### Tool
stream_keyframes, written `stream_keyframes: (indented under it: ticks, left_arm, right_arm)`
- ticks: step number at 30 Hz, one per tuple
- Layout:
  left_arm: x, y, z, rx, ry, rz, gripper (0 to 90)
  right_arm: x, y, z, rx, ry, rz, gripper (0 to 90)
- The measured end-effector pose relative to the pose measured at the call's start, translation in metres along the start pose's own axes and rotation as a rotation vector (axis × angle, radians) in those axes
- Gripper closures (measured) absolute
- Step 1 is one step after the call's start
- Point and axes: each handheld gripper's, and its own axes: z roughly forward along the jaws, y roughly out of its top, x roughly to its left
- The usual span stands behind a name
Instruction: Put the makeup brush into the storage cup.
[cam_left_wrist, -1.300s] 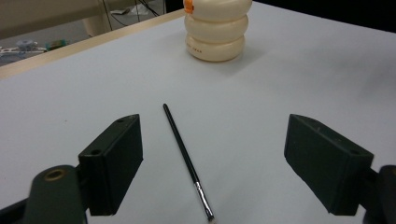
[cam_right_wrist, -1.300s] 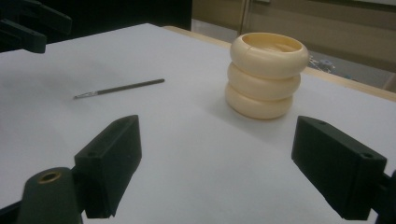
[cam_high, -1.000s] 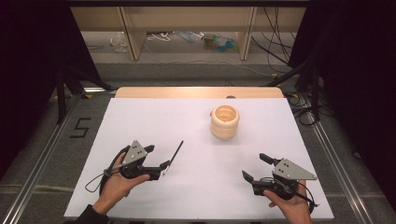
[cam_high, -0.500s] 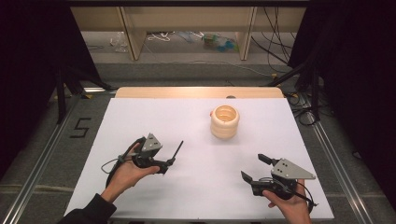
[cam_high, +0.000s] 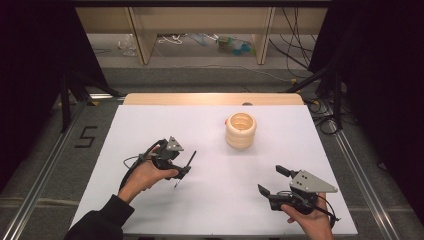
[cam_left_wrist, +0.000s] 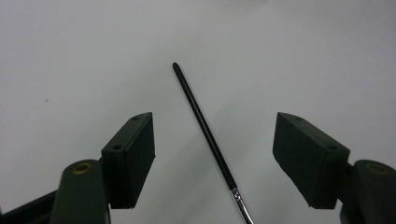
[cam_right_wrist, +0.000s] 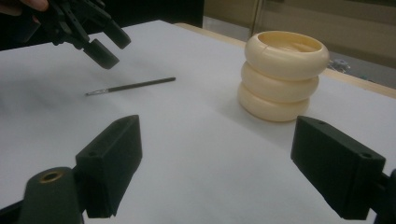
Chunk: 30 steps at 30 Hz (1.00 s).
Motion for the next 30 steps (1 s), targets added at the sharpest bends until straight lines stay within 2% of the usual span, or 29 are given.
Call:
stream_keyframes:
  ticks: [1,3,4,6,9,12,13,14,16,17,18,19,20,21,27,30]
  left_arm:
    - [0.001,0.001,0.004,0.020,0.005,0.018,30.7]
    - [0.001,0.002,0.005,0.027,0.010,0.024,31.9]
    - [0.000,0.004,0.008,0.053,0.005,0.032,32.0]
    - [0.000,0.005,0.011,0.073,-0.013,0.038,33.4]
    - [-0.001,0.006,0.014,0.085,-0.012,0.030,36.1]
    - [-0.001,0.008,0.017,0.135,-0.028,0.032,38.9]
    - [-0.001,0.009,0.019,0.151,-0.032,0.019,40.7]
    - [-0.001,0.009,0.019,0.151,-0.032,0.019,42.1]
    - [-0.001,0.009,0.021,0.180,-0.031,0.032,42.7]
    - [-0.001,0.011,0.021,0.210,-0.030,0.054,43.1]
    - [-0.002,0.011,0.023,0.197,-0.029,0.035,43.5]
    - [-0.002,0.011,0.023,0.197,-0.029,0.035,44.3]
    - [-0.001,0.013,0.022,0.219,-0.034,0.055,44.3]
    - [0.000,0.014,0.022,0.224,-0.038,0.057,44.9]
    - [0.002,0.016,0.030,0.257,-0.060,0.032,52.4]
    - [0.002,0.015,0.033,0.271,-0.055,0.017,56.3]
  right_arm:
    - [0.000,0.000,0.000,0.000,-0.001,-0.003,17.5]
    - [0.000,0.000,0.000,-0.002,-0.002,-0.003,17.5]
    - [0.000,0.000,0.000,0.001,0.000,-0.005,17.5]
    - [0.000,0.000,0.000,0.016,0.004,0.000,17.5]
    - [0.000,0.000,0.000,0.003,0.004,-0.003,17.5]
    - [0.000,-0.001,0.001,0.012,0.005,-0.006,17.5]
    - [0.000,0.000,0.001,0.012,0.007,-0.006,17.5]
    - [0.000,0.000,0.001,0.012,0.007,-0.006,17.5]
    - [0.001,0.000,0.001,0.009,0.010,-0.008,17.6]
    - [0.001,-0.001,0.002,0.007,0.008,-0.009,17.6]
    - [0.001,-0.001,0.001,0.011,0.008,-0.009,17.6]
    - [0.001,-0.001,0.001,0.011,0.008,-0.009,17.6]
    - [0.000,0.000,0.001,0.015,0.011,-0.007,17.7]
    - [0.001,0.000,0.001,0.012,0.010,-0.009,17.7]
    - [0.001,-0.001,0.001,0.020,0.015,-0.010,17.8]
    - [0.001,-0.001,0.001,0.020,0.015,-0.007,17.8]
